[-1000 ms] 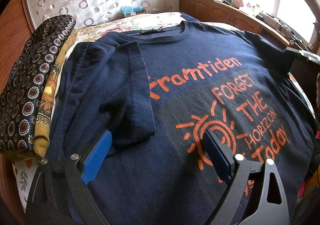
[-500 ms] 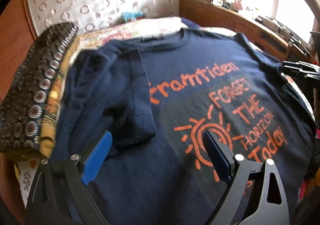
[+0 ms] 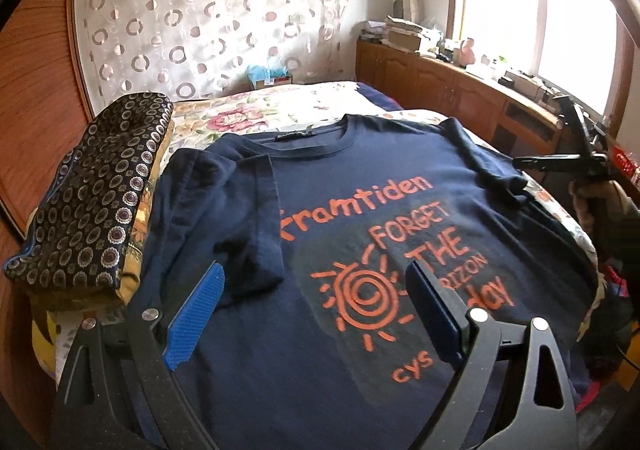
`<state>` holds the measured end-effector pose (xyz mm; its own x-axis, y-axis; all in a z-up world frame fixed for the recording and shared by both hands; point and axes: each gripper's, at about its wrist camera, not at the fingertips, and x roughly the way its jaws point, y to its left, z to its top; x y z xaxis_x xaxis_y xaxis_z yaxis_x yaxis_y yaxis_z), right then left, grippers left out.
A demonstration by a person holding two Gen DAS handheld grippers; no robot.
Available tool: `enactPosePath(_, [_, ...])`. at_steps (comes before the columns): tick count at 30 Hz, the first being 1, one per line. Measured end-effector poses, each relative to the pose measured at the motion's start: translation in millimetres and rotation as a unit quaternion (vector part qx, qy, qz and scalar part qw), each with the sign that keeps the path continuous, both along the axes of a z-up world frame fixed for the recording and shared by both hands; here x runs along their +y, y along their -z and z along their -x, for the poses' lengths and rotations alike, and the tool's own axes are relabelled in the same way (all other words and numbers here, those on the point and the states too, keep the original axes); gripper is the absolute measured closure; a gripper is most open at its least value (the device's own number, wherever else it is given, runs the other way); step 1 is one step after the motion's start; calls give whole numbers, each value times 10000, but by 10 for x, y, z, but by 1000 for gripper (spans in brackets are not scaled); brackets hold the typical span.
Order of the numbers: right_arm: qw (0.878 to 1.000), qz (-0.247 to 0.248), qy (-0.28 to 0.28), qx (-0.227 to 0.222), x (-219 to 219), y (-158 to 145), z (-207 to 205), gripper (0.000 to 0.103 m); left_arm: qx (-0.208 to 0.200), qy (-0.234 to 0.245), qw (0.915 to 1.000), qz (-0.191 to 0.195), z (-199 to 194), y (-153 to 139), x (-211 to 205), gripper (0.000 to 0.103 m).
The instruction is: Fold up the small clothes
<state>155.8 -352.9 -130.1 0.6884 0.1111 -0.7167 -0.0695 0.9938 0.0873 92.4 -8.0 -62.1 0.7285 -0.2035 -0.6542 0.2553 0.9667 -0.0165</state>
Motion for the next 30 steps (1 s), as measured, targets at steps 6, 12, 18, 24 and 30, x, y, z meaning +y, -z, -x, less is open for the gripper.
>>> enactPosePath(6, [9999,68,-11,102,-38,-44,-229,57,-19,109,9999,-46,69,13,-89,11])
enactPosePath(12, [9996,209,-112,-135,-17,-135,-160,99,-57,149,9998,-75,118,1,-126,11])
enactPosePath(18, [9964,-584,-437,-433,52,-354,-84,101,-93,132,9998,-83,131,-21,-108,11])
enactPosePath(24, [9904,-365,-1101,-757,675,-638,-138,101,-175,73,9998,18,160,-79,-27,11])
enactPosePath(30, [9814,-266,-1696,-861,1376,-705,-396,101,-236,11,9997,54,191,-126,61,11])
